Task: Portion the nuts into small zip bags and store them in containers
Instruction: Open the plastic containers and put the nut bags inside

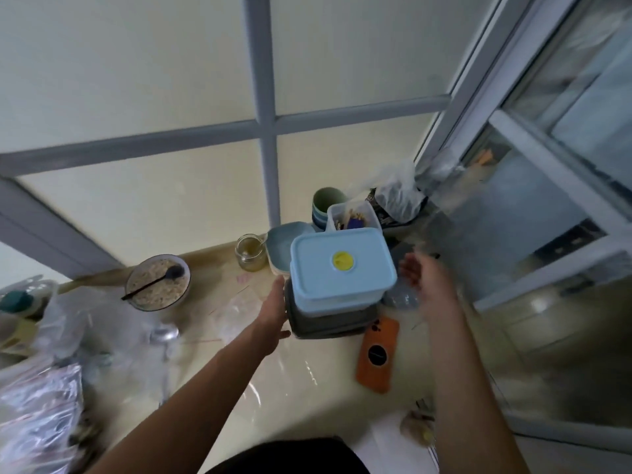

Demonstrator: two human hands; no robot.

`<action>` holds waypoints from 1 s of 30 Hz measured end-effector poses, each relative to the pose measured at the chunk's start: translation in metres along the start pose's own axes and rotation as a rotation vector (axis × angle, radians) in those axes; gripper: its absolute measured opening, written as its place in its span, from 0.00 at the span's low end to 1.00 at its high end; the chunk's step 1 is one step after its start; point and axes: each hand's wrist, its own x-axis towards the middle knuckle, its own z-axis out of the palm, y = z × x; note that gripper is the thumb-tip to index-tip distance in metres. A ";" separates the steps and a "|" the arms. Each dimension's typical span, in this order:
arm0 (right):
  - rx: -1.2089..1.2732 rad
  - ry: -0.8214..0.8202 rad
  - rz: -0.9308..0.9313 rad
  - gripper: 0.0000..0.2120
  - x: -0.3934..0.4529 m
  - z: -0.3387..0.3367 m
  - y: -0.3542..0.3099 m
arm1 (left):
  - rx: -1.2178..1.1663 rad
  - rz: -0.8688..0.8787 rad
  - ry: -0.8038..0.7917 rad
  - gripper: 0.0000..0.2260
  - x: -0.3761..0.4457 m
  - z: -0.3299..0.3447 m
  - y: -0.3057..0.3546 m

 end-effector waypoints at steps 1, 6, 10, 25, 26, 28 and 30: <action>-0.044 -0.039 0.075 0.13 0.014 0.005 0.016 | 0.006 -0.023 -0.003 0.25 0.005 0.003 0.001; -0.128 -0.265 0.160 0.06 0.020 0.031 0.070 | 0.036 -0.024 -0.029 0.19 0.020 0.011 0.005; 0.007 -0.234 0.173 0.16 0.039 0.039 0.096 | 0.041 0.021 0.010 0.11 0.029 0.012 0.002; -0.031 -0.085 0.255 0.13 0.044 0.027 0.129 | -0.039 0.186 -0.052 0.12 0.013 0.004 0.002; -0.039 -0.064 0.243 0.11 0.053 0.025 0.140 | -0.034 0.196 -0.039 0.12 0.009 0.000 0.001; -0.031 -0.041 0.242 0.08 0.085 0.015 0.180 | -0.035 0.222 -0.022 0.11 0.003 -0.009 -0.002; -0.037 -0.018 0.255 0.06 0.036 0.030 0.149 | -0.054 0.230 -0.007 0.11 -0.008 -0.020 -0.007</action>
